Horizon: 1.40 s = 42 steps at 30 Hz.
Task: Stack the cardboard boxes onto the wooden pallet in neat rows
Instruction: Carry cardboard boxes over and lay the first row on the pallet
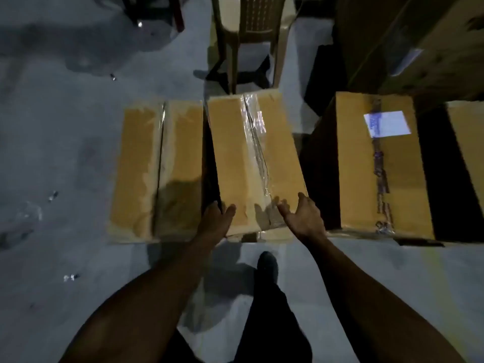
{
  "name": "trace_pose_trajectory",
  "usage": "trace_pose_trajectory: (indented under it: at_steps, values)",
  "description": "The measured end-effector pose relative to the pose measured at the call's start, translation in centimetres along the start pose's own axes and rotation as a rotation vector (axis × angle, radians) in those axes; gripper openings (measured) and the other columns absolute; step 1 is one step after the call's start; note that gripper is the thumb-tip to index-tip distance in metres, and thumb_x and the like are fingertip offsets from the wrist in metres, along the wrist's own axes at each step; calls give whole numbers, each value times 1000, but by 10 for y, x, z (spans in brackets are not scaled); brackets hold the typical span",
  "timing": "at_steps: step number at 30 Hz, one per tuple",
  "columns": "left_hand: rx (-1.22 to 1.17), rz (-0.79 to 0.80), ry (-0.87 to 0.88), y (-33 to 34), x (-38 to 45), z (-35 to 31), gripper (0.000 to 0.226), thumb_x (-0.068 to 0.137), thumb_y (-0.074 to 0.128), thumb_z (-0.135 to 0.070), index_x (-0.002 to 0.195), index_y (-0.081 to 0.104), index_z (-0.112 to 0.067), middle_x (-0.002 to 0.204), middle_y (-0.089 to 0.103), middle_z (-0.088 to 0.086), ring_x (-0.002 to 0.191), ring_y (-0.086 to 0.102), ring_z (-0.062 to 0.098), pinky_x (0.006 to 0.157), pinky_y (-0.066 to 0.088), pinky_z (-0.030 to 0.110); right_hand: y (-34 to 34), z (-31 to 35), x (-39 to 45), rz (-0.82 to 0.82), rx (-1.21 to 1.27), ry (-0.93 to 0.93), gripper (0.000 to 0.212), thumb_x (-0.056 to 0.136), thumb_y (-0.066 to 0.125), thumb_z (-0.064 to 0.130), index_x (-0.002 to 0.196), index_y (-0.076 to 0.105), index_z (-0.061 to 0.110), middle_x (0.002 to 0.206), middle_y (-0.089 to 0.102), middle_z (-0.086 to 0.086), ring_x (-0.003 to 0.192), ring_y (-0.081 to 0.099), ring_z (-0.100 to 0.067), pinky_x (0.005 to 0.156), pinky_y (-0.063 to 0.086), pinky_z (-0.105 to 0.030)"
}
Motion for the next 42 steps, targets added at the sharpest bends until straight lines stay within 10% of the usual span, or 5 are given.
trace_pose_trajectory:
  at_steps: [18,27,30,42]
  values:
    - [-222,-413,-212,35,167,-56,80,93,66,-39,154,25,-7,150,43,13,135,43,33,106,38,35,22,-11,246,41,106,-14,113,80,68,68,160,9,14,165,17,-9,151,19,-30,121,23,-50]
    - [-438,-480,-215,28,203,-40,80,52,79,-69,106,72,-11,97,73,2,92,70,24,86,59,41,42,-21,281,26,209,184,88,73,71,73,131,45,13,129,56,-12,119,55,-36,97,49,-48]
    - [-412,-486,-205,27,189,-46,41,69,82,-54,85,69,-18,87,71,-3,87,70,23,82,59,37,37,-20,272,1,209,177,88,70,71,76,128,50,13,129,58,-13,118,56,-38,99,49,-50]
    - [-149,-515,-162,-17,22,-116,88,79,70,-64,143,46,-8,137,58,10,121,58,33,92,48,36,-86,-16,109,-120,246,150,86,72,66,79,116,52,8,116,63,-15,106,60,-38,86,50,-44]
Point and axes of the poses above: each hand's wrist, its own x-axis towards the middle knuckle, its own y-axis out of the palm, z = x × y, the point moved 4 cm from there along x, towards the middle knuckle
